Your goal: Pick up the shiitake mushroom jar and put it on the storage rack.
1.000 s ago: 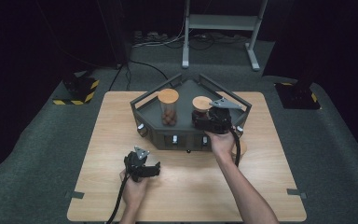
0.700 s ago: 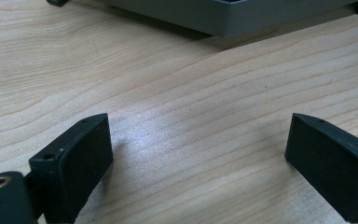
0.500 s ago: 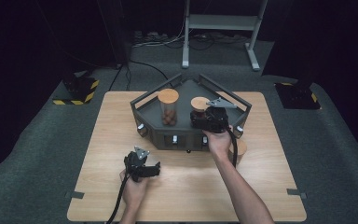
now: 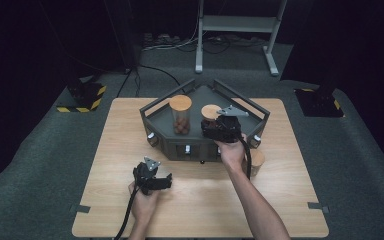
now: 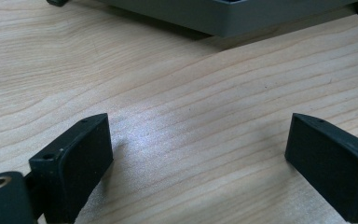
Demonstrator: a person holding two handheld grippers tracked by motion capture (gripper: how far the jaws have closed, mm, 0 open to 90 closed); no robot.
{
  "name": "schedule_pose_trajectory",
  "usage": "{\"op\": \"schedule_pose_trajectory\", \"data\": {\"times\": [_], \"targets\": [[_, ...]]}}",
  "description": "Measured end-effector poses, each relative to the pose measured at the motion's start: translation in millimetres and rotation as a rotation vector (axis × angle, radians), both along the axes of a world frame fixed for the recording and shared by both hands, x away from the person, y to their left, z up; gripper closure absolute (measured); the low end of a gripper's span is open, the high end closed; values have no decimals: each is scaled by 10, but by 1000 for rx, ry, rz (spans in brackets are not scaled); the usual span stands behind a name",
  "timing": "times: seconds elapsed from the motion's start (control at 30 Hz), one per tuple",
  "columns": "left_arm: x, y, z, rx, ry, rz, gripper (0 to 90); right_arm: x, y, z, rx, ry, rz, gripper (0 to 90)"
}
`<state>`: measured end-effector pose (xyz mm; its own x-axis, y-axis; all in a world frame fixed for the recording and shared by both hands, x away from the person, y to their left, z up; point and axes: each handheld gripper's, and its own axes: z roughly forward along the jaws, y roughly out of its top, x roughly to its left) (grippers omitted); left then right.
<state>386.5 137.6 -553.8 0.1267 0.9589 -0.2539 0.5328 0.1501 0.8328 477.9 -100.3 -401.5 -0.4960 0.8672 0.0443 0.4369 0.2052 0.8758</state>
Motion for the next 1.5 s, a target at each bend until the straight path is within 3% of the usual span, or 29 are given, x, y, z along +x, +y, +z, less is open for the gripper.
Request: {"op": "schedule_pose_trajectory", "data": {"times": [0.27, 0.7, 1.0, 1.2, 1.5], "targets": [[0, 0, 0, 0, 0, 0, 70, -1, 29, -14, -38, 9, 11, 249], [0, 1, 0, 1, 1, -1, 71, 18, 20, -3, -35, 34, 19, 243], [0, 1, 0, 1, 0, -1, 70, 24, -5, 10, -9, 69, 28, 164], [0, 0, 0, 1, 0, 0, 70, -5, -25, 41, 24, 68, 56, 115], [0, 0, 0, -1, 0, 0, 70, -60, -40, 73, 28, 63, 68, 97]]}}
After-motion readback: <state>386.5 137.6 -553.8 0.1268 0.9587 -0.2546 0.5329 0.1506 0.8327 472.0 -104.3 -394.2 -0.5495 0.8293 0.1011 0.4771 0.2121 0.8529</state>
